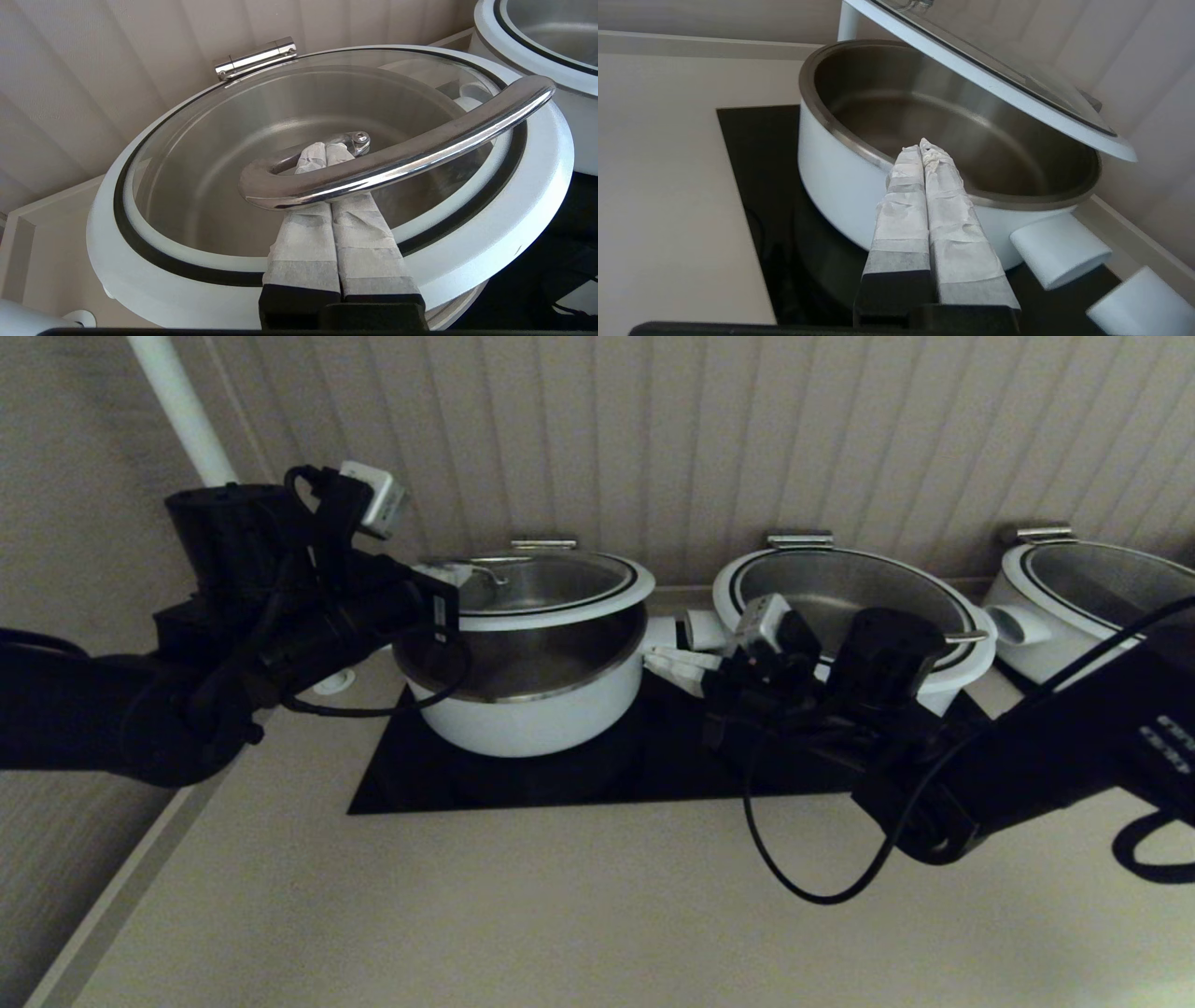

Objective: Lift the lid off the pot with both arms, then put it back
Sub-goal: Hold the pot lid with the right arm

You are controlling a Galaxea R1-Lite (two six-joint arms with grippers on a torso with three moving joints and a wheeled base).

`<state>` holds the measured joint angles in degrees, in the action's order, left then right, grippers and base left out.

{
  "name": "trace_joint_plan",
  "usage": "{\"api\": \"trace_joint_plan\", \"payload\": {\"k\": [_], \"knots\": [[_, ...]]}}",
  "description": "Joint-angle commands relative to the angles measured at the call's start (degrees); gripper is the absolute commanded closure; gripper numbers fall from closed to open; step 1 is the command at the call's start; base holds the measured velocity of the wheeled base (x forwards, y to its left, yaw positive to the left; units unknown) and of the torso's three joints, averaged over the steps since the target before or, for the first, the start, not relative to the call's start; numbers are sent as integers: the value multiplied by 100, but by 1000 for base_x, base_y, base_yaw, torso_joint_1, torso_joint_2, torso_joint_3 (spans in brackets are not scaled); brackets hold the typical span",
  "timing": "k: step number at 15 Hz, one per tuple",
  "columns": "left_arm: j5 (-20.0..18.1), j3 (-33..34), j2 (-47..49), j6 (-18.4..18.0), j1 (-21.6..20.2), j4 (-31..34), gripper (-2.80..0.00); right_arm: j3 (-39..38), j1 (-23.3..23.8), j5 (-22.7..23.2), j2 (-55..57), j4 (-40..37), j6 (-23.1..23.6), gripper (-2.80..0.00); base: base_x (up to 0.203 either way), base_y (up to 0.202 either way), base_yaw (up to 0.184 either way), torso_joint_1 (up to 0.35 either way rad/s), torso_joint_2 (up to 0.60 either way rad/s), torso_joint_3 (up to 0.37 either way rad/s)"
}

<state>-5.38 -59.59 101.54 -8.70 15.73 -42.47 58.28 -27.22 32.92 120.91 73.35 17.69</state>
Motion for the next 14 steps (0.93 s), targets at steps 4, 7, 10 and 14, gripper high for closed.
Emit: {"api": "trace_joint_plan", "payload": {"k": [4, 7, 10, 14], "knots": [[-7, 0, 15, 0, 1, -24, 0, 639, -39, 21, 382, 35, 6, 0, 0, 0, 0, 0, 0, 0], [-7, 0, 15, 0, 1, -24, 0, 1070, -120, 21, 511, -116, -68, 0, 0, 0, 0, 0, 0, 0], [-7, 0, 15, 9, 1, -24, 0, 1488, -194, 6, 723, -207, -176, 0, 0, 0, 0, 0, 0, 0], [-7, 0, 33, 9, 1, -24, 0, 1669, -205, 8, 959, -272, -226, 0, 0, 0, 0, 0, 0, 0]]}}
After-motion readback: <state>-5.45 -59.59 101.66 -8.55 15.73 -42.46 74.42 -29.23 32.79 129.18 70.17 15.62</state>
